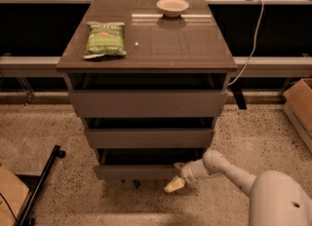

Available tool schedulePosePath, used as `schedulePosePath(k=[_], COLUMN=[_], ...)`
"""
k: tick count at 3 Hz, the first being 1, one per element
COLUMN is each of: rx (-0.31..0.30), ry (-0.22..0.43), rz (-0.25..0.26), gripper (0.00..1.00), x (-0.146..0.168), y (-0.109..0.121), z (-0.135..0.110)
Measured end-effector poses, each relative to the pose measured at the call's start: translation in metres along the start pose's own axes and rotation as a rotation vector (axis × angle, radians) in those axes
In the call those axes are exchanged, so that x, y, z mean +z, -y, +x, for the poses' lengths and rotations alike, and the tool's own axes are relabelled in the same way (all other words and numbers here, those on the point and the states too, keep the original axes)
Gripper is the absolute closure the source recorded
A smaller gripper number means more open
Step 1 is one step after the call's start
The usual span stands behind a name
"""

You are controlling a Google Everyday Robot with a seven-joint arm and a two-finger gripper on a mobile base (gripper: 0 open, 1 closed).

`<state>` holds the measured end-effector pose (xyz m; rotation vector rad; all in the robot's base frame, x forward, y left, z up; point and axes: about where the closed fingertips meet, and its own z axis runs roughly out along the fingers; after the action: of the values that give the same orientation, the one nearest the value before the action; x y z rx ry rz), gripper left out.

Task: Open bottom drawer

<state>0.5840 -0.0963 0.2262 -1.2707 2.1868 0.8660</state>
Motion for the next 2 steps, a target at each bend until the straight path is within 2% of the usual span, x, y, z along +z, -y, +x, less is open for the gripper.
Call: schedulePosePath(k=[2], rx=[-0.252], ry=[0.017], rz=[0.034], gripper=[0.71], x=[0.009], y=[0.022], z=[-0.062])
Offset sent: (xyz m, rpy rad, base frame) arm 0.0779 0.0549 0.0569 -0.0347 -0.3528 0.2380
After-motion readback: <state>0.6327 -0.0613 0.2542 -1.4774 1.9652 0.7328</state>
